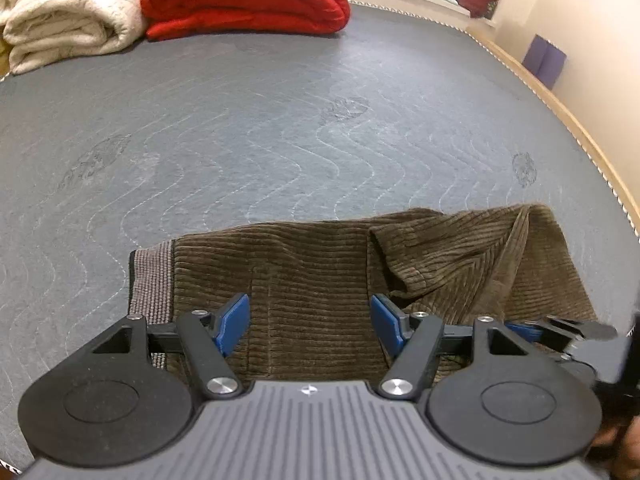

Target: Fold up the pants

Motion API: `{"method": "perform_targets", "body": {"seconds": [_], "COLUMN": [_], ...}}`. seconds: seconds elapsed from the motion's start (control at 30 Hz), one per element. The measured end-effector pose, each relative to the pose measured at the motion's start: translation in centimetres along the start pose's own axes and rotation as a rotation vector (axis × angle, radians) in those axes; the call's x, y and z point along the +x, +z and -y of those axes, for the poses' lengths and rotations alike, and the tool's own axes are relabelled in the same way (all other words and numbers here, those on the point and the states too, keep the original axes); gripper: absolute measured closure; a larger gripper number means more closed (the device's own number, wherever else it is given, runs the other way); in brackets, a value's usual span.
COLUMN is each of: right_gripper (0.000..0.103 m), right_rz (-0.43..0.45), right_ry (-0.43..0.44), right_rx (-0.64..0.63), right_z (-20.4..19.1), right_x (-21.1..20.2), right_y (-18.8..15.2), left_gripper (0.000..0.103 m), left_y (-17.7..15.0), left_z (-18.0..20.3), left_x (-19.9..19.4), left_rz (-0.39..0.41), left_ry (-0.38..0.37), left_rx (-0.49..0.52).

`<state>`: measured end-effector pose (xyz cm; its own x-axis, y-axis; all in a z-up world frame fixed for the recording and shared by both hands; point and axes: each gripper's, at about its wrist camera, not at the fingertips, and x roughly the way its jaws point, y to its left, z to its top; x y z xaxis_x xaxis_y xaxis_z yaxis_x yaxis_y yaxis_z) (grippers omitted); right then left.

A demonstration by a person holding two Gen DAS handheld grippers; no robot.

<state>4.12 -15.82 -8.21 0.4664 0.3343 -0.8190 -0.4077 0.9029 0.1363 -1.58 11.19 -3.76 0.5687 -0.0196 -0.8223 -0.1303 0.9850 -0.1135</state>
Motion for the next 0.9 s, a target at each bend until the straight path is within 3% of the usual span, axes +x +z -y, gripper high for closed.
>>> {"method": "perform_targets", "body": {"seconds": [0.03, 0.07, 0.17, 0.27, 0.33, 0.37, 0.4, 0.43, 0.47, 0.53, 0.63, 0.7, 0.8, 0.9], "right_gripper": [0.101, 0.1, 0.098, 0.087, 0.084, 0.071, 0.062, 0.044, 0.041, 0.041, 0.041, 0.041, 0.041, 0.041], "right_rz": [0.011, 0.083, 0.279, 0.231, 0.267, 0.292, 0.309, 0.319, 0.33, 0.336, 0.307, 0.27, 0.228, 0.23], "right_ry": [-0.028, -0.062, -0.037, -0.006, 0.012, 0.025, 0.05, 0.068, 0.076, 0.044, -0.036, -0.092, -0.177, -0.236], "right_rx": [-0.027, -0.013, 0.01, -0.026, 0.029, 0.051, 0.071, 0.089, 0.101, 0.105, 0.132, 0.187, 0.274, 0.382], "right_z": [-0.7, -1.3, -3.5, -4.7, -3.6, -3.1, -2.3, -1.7, -0.6, 1.9, 5.7, 8.4, 11.5, 14.0], "right_x": [0.2, -0.4, -2.3, -1.2, -2.6, -3.3, -4.3, -5.2, -6.2, -7.8, -8.3, -8.4, -9.0, -9.3], "right_y": [1.0, 2.4, 7.3, 11.3, 12.5, 12.6, 12.2, 11.3, 10.3, 7.7, 3.7, 0.7, -2.4, -4.3], "left_gripper": [0.031, 0.031, 0.031, 0.031, 0.031, 0.031, 0.031, 0.031, 0.031, 0.036, 0.055, 0.085, 0.086, 0.079], "left_y": [0.1, 0.2, 0.8, 1.4, 1.8, 1.9, 1.9, 1.8, 1.7, 1.6, 1.0, -0.2, -1.0, -1.1], "left_z": [-0.2, -0.5, -1.2, -1.6, -1.7, -1.5, -1.3, -1.1, -0.8, -0.1, 1.6, 2.9, 3.4, 3.7], "left_x": [-0.1, -0.3, -0.4, 0.0, 0.5, 0.7, 0.8, 0.9, 1.1, 1.5, 1.5, 2.8, 4.8, 5.6], "left_rz": [0.004, 0.011, 0.023, 0.018, 0.012, 0.009, 0.011, 0.018, 0.025, 0.007, 0.064, 0.05, -0.007, 0.016], "left_ry": [0.001, 0.001, 0.003, 0.01, 0.01, 0.009, 0.006, 0.001, -0.001, -0.005, -0.098, -0.105, -0.161, -0.188], "left_rx": [-0.005, -0.011, -0.029, -0.053, -0.063, -0.061, -0.056, -0.047, -0.034, -0.031, 0.029, 0.101, 0.06, 0.052]}}
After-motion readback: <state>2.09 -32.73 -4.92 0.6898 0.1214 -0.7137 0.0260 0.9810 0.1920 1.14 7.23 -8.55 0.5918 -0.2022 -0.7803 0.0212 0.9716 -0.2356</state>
